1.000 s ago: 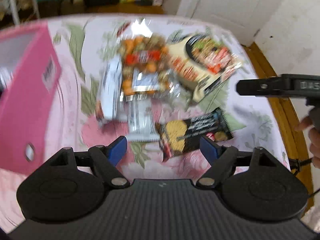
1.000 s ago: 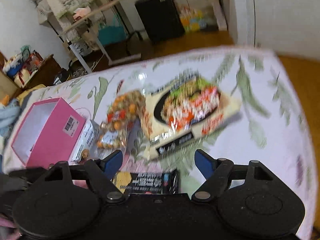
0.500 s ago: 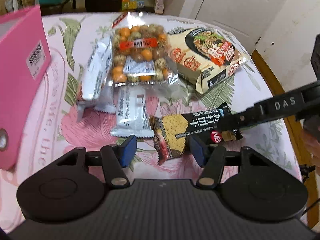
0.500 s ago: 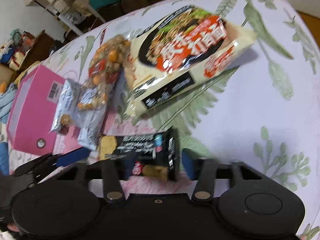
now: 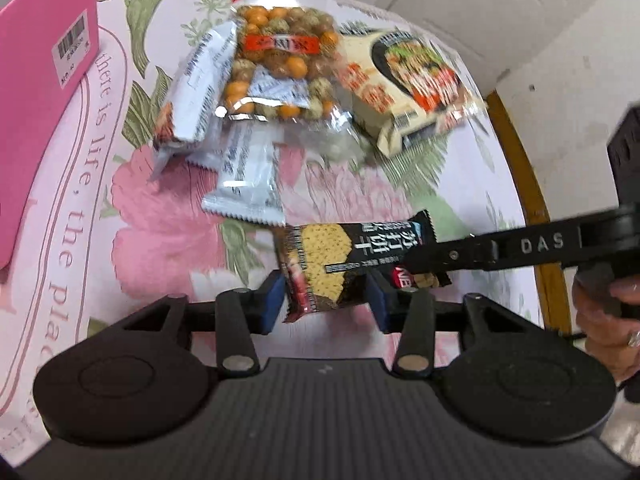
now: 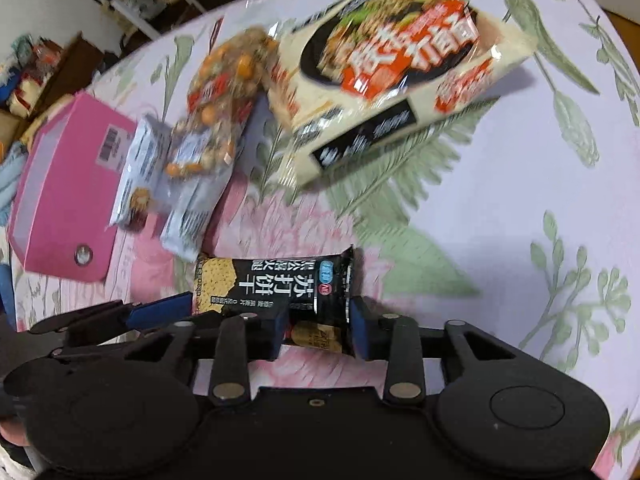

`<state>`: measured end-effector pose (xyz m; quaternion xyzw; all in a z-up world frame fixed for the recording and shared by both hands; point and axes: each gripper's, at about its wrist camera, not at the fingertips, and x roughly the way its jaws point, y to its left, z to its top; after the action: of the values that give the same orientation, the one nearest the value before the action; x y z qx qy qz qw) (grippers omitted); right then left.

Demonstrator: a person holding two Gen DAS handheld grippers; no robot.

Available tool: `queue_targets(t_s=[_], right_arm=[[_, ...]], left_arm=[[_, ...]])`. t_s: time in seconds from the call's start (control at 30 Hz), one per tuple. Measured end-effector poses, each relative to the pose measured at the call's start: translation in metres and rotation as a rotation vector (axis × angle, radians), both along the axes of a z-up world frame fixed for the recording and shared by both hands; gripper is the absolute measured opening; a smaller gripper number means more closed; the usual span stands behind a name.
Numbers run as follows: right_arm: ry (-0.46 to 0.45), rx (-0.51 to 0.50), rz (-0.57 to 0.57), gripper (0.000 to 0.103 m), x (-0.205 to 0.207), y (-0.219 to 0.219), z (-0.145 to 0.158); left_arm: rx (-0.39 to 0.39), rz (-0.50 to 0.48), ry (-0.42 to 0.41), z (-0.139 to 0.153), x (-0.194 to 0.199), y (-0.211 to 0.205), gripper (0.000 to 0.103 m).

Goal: Organize snacks
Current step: 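Carry the cracker pack into the pink box and release it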

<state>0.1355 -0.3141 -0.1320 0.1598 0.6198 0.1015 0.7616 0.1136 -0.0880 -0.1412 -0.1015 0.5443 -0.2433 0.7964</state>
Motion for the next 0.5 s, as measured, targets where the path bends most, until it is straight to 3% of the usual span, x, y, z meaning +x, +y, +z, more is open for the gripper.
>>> queue_targets(t_s=[0.17, 0.3, 0.5], right_arm=[[-0.001, -0.060, 0.072, 0.053, -0.007, 0.029, 0.011], [0.012, -0.048, 0.101, 0.055, -0.015, 0.041, 0.021], [0.014, -0.051, 0.151, 0.055, -0.033, 0.063, 0.038]], left_arm=[[0.009, 0.011, 0.003, 0.005, -0.018, 0.007, 0.047], [0.042, -0.004, -0.026, 0.016, -0.031, 0.017, 0.047], [-0.016, 0.018, -0.048, 0.041, -0.039, 0.044, 0.047]])
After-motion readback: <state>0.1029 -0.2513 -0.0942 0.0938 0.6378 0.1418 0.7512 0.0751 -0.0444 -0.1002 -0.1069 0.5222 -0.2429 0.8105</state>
